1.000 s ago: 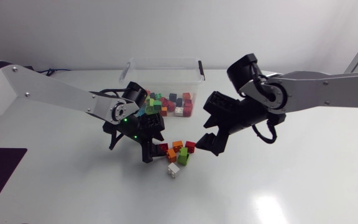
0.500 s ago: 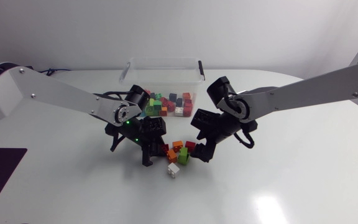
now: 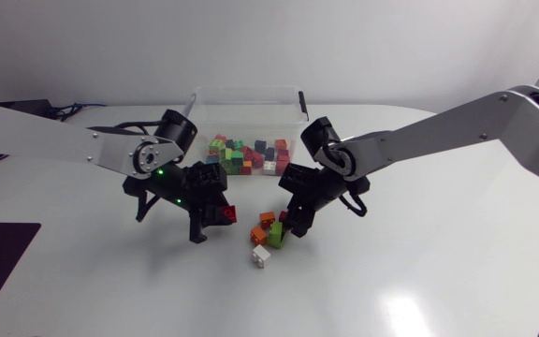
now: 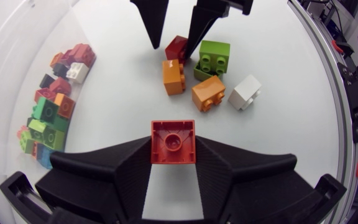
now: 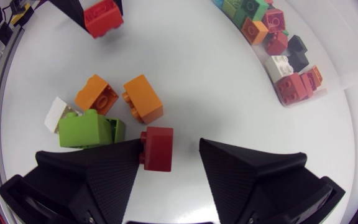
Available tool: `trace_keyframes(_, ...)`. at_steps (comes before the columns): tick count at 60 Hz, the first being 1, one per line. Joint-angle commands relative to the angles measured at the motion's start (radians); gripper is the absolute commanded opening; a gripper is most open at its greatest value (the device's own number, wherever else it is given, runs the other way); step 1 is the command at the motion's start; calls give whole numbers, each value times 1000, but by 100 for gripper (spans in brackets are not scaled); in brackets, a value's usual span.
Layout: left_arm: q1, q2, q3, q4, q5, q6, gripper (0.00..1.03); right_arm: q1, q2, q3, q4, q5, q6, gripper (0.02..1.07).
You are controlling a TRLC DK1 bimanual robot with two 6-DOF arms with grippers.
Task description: Place the duplo bricks in the container
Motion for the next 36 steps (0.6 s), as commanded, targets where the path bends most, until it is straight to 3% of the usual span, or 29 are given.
trace_keyframes(1, 24, -73, -27, -10, 2, 24, 30, 16, 41, 26, 3, 4, -32, 41)
trace_keyframes(5, 45, -114, -16, -10, 3, 14, 30, 23, 59, 36, -3, 5, -37, 28)
trace_keyframes(12, 77, -166, 36, -10, 14, -32, 30, 26, 67, 48, -44, 5, -40, 22)
trace_keyframes(25, 120, -171, 188, -4, 51, -167, 30, 18, -36, 33, -116, 17, -35, 21)
trace_keyframes(36, 128, -126, 297, 82, 51, -314, 30, 7, -148, 36, -174, 27, -17, 21)
